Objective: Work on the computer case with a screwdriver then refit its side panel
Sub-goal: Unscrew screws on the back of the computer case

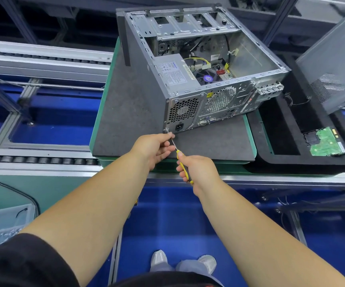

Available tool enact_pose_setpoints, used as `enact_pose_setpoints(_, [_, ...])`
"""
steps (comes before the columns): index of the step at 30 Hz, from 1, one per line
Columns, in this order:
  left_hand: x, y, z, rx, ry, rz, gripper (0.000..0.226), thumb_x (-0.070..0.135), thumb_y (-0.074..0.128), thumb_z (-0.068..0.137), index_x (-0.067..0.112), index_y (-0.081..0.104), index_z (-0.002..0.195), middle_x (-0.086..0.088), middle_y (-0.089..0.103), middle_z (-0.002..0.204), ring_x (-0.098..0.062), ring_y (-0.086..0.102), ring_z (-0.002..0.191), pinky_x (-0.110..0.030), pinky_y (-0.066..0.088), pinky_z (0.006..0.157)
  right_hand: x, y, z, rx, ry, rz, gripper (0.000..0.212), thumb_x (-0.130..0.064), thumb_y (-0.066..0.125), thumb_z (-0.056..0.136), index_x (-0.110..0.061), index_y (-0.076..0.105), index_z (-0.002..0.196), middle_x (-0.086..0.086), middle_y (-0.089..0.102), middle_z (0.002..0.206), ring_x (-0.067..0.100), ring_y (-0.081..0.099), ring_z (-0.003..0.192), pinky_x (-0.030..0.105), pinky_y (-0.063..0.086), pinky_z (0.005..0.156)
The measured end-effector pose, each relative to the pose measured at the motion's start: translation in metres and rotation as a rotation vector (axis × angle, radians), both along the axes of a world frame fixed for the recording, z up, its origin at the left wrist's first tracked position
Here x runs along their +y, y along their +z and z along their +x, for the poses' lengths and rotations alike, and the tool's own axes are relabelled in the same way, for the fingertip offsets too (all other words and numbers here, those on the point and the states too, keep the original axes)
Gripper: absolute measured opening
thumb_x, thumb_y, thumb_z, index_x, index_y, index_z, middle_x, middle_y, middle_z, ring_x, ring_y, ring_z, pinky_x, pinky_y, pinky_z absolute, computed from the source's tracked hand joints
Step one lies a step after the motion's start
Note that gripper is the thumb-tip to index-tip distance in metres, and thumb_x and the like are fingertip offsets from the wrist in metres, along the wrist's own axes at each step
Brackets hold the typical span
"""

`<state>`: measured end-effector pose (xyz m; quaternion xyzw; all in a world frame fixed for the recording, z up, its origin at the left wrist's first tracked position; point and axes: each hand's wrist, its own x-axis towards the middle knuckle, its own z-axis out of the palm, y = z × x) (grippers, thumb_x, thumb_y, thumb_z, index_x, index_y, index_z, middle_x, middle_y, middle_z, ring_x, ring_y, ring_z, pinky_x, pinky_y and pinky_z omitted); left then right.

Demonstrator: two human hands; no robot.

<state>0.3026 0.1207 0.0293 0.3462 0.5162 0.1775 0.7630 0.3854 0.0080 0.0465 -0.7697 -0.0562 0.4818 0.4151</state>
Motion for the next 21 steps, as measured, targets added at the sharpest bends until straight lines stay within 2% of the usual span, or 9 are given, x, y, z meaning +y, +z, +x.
enact_pose_setpoints(7, [-0.001, 0.001, 0.0, 0.011, 0.005, 0.015, 0.012, 0.024, 0.07, 0.089, 0.014, 0.078, 0.09, 0.004, 0.059, 0.056, -0.01, 0.068, 0.059, -0.019, 0.052, 0.049, -0.001, 0.003, -0.001, -0.017, 0.002, 0.019, 0.035, -0.04, 0.062, 0.095, -0.012, 0.067, 0.076, 0.001, 0.061, 0.066, 0.011, 0.05, 0.055, 0.023, 0.043, 0.052])
enact_pose_setpoints(15, [-0.005, 0.007, -0.001, -0.002, 0.016, 0.019, 0.014, 0.022, 0.068, 0.09, 0.012, 0.077, 0.093, 0.003, 0.055, 0.059, -0.009, 0.067, 0.059, -0.018, 0.052, 0.049, -0.009, 0.01, 0.013, 0.043, 0.065, 0.024, 0.031, -0.04, 0.067, 0.092, -0.009, 0.07, 0.087, 0.001, 0.064, 0.069, 0.01, 0.052, 0.056, 0.021, 0.044, 0.051])
enact_pose_setpoints(18, [-0.008, 0.007, -0.006, -0.042, 0.0, 0.005, 0.015, 0.022, 0.067, 0.09, 0.012, 0.079, 0.088, 0.003, 0.057, 0.061, -0.009, 0.067, 0.06, -0.018, 0.053, 0.053, -0.019, 0.017, 0.026, 0.052, 0.094, 0.04, 0.016, -0.024, 0.068, 0.092, -0.008, 0.07, 0.091, 0.004, 0.066, 0.073, 0.011, 0.054, 0.057, 0.021, 0.047, 0.052])
enact_pose_setpoints(21, [-0.01, 0.008, -0.008, -0.095, -0.037, -0.02, 0.022, 0.026, 0.064, 0.092, 0.013, 0.08, 0.083, 0.003, 0.059, 0.061, -0.009, 0.066, 0.062, -0.02, 0.054, 0.055, -0.032, 0.024, 0.046, 0.011, 0.052, 0.151, 0.007, -0.01, 0.07, 0.088, -0.005, 0.068, 0.092, 0.009, 0.067, 0.08, 0.013, 0.059, 0.059, 0.023, 0.052, 0.058])
